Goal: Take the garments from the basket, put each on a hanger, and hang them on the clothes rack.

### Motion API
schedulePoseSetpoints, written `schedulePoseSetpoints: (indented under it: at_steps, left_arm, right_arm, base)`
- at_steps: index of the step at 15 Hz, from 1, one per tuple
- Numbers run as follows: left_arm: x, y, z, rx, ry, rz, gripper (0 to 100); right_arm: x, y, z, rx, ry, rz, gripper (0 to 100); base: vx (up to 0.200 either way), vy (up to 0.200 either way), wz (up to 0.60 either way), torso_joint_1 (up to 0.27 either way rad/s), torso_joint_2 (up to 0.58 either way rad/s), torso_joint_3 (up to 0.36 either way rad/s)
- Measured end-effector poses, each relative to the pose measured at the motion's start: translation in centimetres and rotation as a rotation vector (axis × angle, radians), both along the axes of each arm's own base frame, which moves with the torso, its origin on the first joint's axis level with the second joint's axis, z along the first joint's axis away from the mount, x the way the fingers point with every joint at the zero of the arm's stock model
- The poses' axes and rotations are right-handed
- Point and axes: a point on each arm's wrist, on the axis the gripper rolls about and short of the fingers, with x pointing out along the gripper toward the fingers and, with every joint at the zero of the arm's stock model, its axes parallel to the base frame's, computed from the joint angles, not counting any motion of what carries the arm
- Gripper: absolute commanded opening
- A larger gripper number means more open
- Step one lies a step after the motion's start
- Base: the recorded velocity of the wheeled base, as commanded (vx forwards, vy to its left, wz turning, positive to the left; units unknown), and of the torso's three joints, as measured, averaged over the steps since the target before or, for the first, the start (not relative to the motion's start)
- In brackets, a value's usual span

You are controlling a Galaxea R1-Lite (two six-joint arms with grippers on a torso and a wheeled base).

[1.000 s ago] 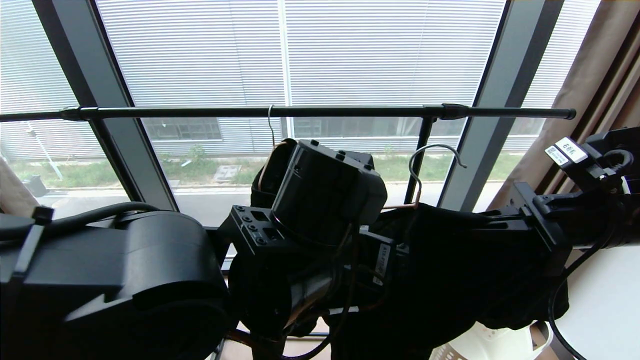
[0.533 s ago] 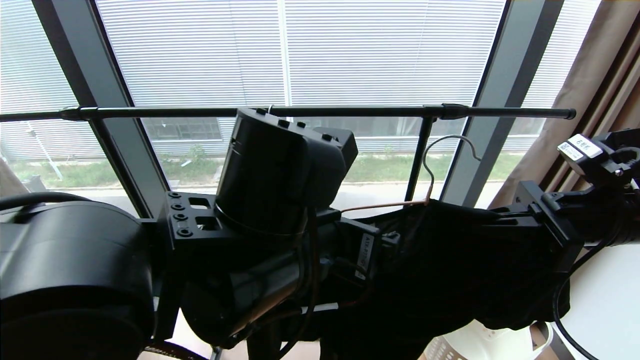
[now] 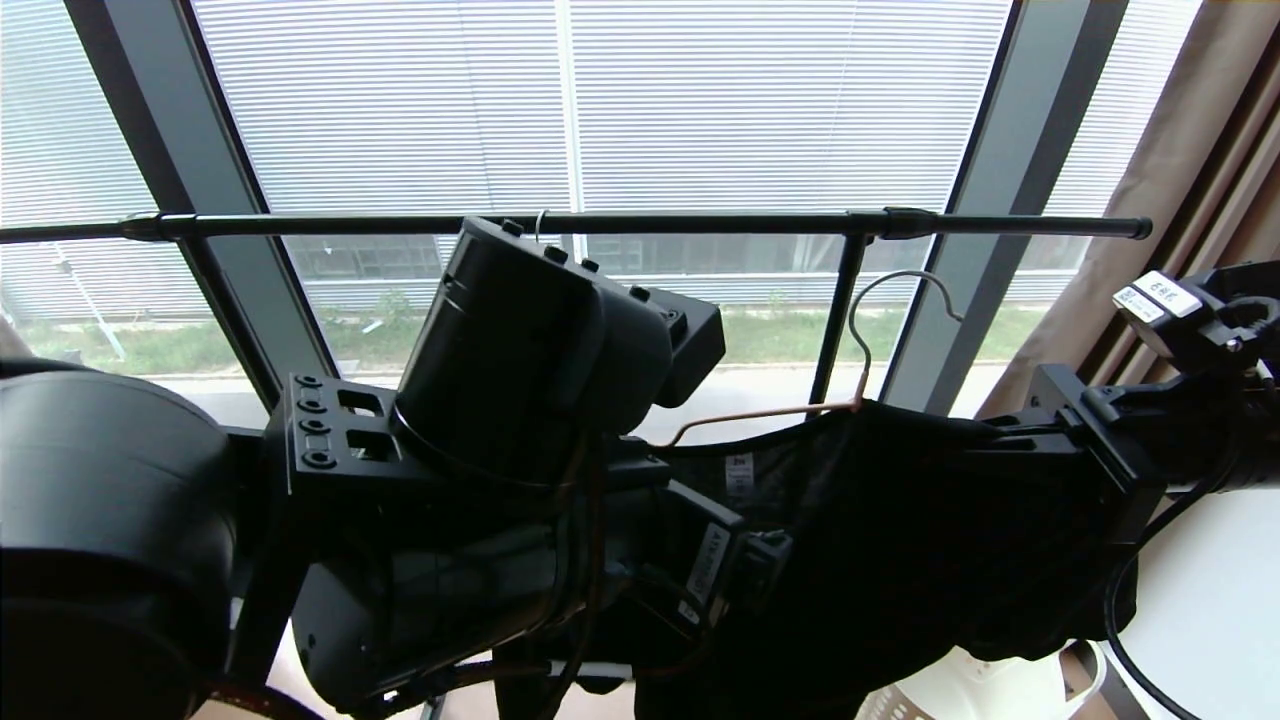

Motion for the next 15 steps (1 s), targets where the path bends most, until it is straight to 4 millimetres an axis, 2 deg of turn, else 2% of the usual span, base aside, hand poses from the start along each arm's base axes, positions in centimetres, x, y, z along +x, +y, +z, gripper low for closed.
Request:
schedulePoseSetpoints:
  at_steps: [8, 11, 15]
  left_arm:
    - [0.0, 0.4, 0.2, 0.13, 0.0, -0.046, 100]
    - [0.6, 1.3, -0.2, 0.217, -0.002, -0.056, 100]
    - [1.1, 1.6, -0.2, 0.23, -0.016, -0.061, 100]
  right_arm:
    - [0.0, 0.0, -0.2, 0.0, 0.005, 0.001, 0]
    - [0.0, 0.0, -0.2, 0.0, 0.006, 0.002, 0]
    - [0.0, 0.0, -0.2, 0.0, 0.005, 0.003, 0]
  base:
    - [0.0, 0.0, 0.0, 0.0, 0.0, 0.0]
    - [0.0, 0.0, 0.0, 0.0, 0.0, 0.0]
    - [0.0, 0.0, 0.0, 0.0, 0.0, 0.0]
